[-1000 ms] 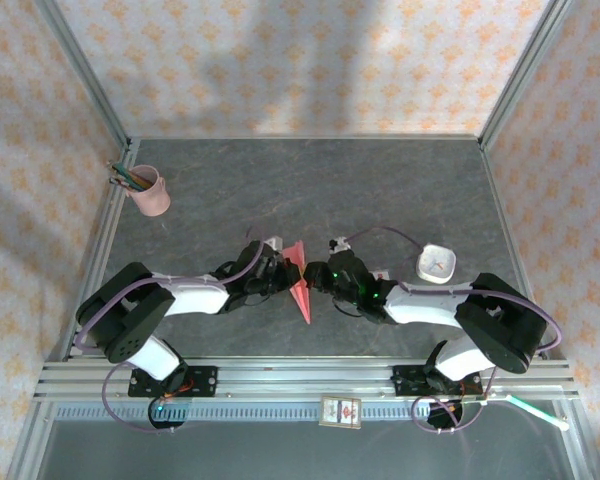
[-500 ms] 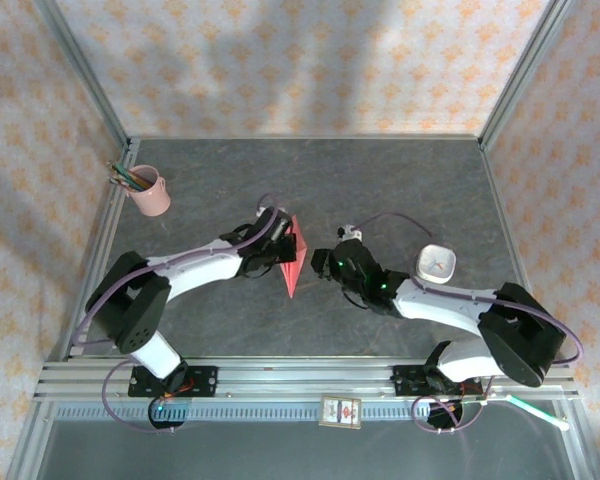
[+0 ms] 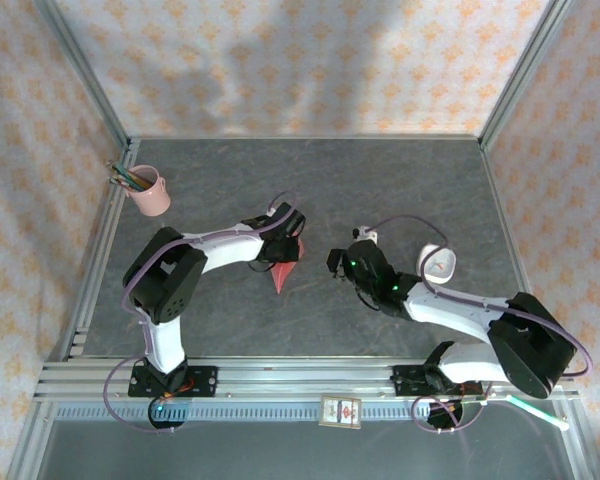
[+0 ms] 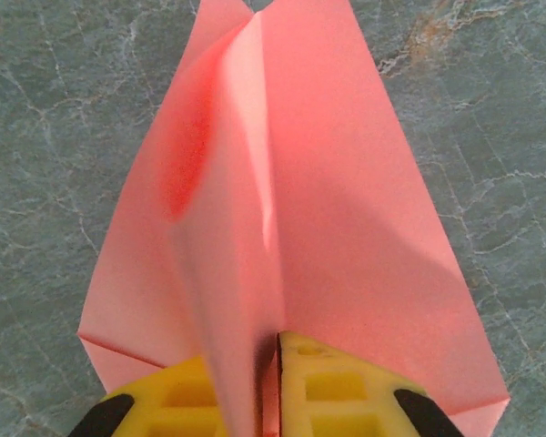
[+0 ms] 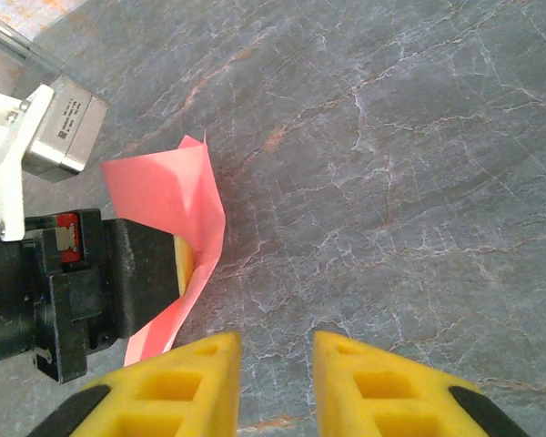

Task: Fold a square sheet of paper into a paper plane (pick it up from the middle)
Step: Move the paper plane to the center of the table.

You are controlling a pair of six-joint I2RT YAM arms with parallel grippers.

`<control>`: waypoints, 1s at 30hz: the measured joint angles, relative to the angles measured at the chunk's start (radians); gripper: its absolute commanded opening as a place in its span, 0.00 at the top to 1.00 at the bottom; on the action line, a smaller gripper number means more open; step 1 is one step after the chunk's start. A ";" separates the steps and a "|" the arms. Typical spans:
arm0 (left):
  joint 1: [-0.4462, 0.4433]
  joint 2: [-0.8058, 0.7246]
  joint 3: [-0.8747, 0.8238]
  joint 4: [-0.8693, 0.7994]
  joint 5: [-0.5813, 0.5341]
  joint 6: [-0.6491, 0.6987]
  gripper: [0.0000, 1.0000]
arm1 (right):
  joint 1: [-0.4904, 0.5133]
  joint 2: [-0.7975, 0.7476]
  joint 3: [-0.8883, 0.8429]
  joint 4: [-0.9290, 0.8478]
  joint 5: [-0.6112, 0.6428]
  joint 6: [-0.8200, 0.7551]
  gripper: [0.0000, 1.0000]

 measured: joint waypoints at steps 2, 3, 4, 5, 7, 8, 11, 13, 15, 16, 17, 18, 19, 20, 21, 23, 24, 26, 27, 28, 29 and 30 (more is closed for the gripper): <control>0.000 0.004 0.000 0.000 0.003 -0.002 0.77 | 0.000 0.000 -0.001 0.000 0.000 -0.003 0.73; 0.000 0.005 0.000 0.000 0.006 -0.002 0.75 | 0.000 0.000 -0.001 0.000 0.000 -0.006 0.73; 0.000 0.005 0.000 0.000 0.010 -0.003 0.74 | 0.000 0.000 -0.001 0.000 0.000 -0.006 0.73; 0.000 0.005 0.000 0.000 0.016 -0.005 0.73 | 0.000 0.000 -0.001 0.000 0.000 -0.006 0.73; 0.004 0.005 0.000 0.002 0.031 -0.008 0.72 | 0.000 0.001 -0.001 0.000 0.000 -0.006 0.73; 0.006 0.005 0.000 0.005 0.040 -0.009 0.71 | 0.000 0.002 -0.001 0.001 0.000 -0.006 0.73; 0.021 0.002 0.000 0.013 0.079 -0.010 0.67 | 0.000 0.021 -0.001 0.000 0.000 -0.007 0.74; 0.033 -0.005 -0.001 0.020 0.097 -0.009 0.64 | 0.000 0.037 -0.001 0.000 -0.001 -0.009 0.74; 0.042 -0.014 -0.004 0.024 0.108 -0.008 0.60 | 0.000 0.047 -0.001 0.000 -0.002 -0.009 0.74; 0.045 -0.019 -0.006 0.025 0.111 -0.006 0.59 | 0.000 0.052 -0.001 0.000 -0.003 -0.009 0.74; 0.049 -0.025 -0.009 0.024 0.113 -0.002 0.57 | 0.000 0.055 -0.001 0.000 -0.004 -0.009 0.74; 0.051 -0.029 -0.010 0.024 0.114 0.000 0.56 | 0.000 0.058 -0.001 0.000 -0.004 -0.009 0.74; 0.052 -0.034 -0.012 0.026 0.114 0.002 0.55 | 0.000 0.062 0.000 0.000 -0.004 -0.009 0.74; 0.051 -0.035 -0.013 0.027 0.115 0.002 0.55 | 0.000 0.068 0.000 0.000 -0.005 -0.009 0.74; 0.051 -0.037 -0.013 0.027 0.116 0.003 0.56 | 0.000 0.074 0.001 0.000 -0.006 -0.009 0.74; 0.051 -0.037 -0.014 0.029 0.117 0.003 0.57 | 0.000 0.088 0.005 -0.001 -0.009 -0.009 0.74; 0.051 -0.037 -0.017 0.034 0.121 0.002 0.57 | 0.000 0.093 0.009 -0.003 -0.011 -0.009 0.74; 0.051 -0.037 -0.024 0.044 0.129 0.002 0.57 | 0.000 0.102 0.015 -0.004 -0.012 -0.009 0.74; 0.051 -0.037 -0.029 0.050 0.132 0.002 0.58 | 0.000 0.105 0.018 -0.004 -0.012 -0.009 0.74; 0.051 -0.037 -0.034 0.055 0.132 0.002 0.59 | 0.000 0.109 0.020 -0.004 -0.012 -0.009 0.74; 0.051 -0.036 -0.039 0.060 0.132 0.000 0.60 | 0.000 0.113 0.023 -0.004 -0.013 -0.009 0.74; 0.051 -0.035 -0.044 0.065 0.132 -0.001 0.60 | 0.000 0.117 0.026 -0.004 -0.016 -0.009 0.74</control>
